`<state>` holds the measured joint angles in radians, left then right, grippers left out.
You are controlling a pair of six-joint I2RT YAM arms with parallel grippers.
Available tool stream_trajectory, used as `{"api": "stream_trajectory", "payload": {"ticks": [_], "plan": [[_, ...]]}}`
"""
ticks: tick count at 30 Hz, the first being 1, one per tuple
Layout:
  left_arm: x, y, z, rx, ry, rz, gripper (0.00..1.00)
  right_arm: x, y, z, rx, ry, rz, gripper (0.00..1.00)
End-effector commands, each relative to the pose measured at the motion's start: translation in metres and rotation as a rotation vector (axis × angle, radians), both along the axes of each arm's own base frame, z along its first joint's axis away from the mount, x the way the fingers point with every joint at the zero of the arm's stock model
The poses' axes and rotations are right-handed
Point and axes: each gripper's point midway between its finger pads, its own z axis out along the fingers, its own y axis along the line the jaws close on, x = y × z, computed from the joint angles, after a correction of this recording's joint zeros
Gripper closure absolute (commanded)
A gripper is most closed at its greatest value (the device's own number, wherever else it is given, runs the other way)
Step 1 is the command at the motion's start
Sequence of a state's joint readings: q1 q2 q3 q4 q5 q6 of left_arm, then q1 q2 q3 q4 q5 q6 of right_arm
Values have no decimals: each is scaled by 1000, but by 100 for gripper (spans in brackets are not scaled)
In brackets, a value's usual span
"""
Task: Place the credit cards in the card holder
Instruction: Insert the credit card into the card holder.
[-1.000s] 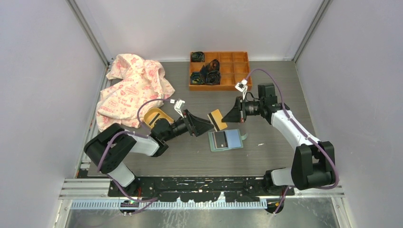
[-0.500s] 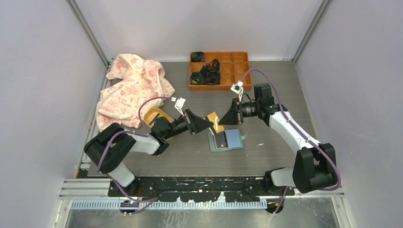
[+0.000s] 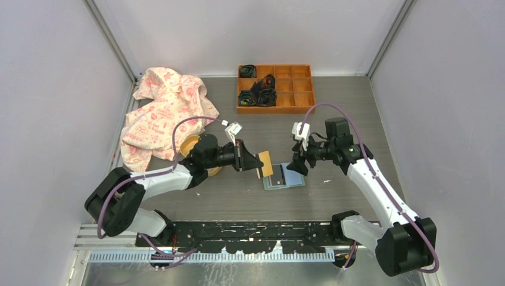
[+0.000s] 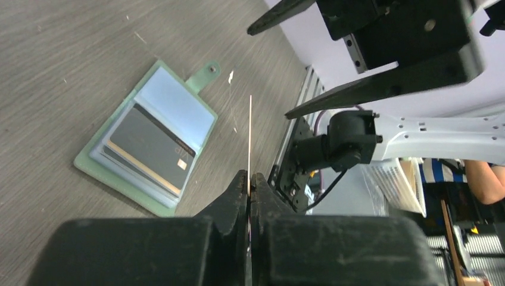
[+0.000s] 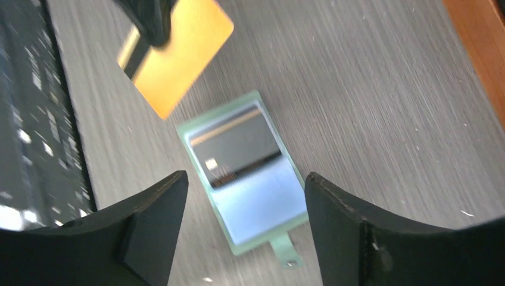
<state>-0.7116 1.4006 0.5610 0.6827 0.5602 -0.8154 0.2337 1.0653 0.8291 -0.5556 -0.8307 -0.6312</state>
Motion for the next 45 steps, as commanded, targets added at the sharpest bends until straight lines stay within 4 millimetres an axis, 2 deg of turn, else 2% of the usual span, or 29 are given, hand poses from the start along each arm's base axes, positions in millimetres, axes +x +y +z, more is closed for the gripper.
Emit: {"api": "stream_trajectory", "payload": {"ticks": [1,5,8,16,34,45], "plan": [[-16,-5,-16,118,75,-128,100,-4,-29,-44,-262,-205,176,20],[-6,-21,-23,97,140,-124,100,-20,-40,-73,-367,-240,345,10],[3,-32,-29,87,158,-111,100,-20,-44,-85,-396,-246,356,5],[20,-43,-49,87,172,-53,100,-19,-46,-90,-415,-219,362,5],[21,-51,-62,67,198,-52,100,-23,-48,-90,-426,-203,373,6],[38,-58,-83,109,234,-1,100,-18,-59,-107,-506,-170,377,12]]}}
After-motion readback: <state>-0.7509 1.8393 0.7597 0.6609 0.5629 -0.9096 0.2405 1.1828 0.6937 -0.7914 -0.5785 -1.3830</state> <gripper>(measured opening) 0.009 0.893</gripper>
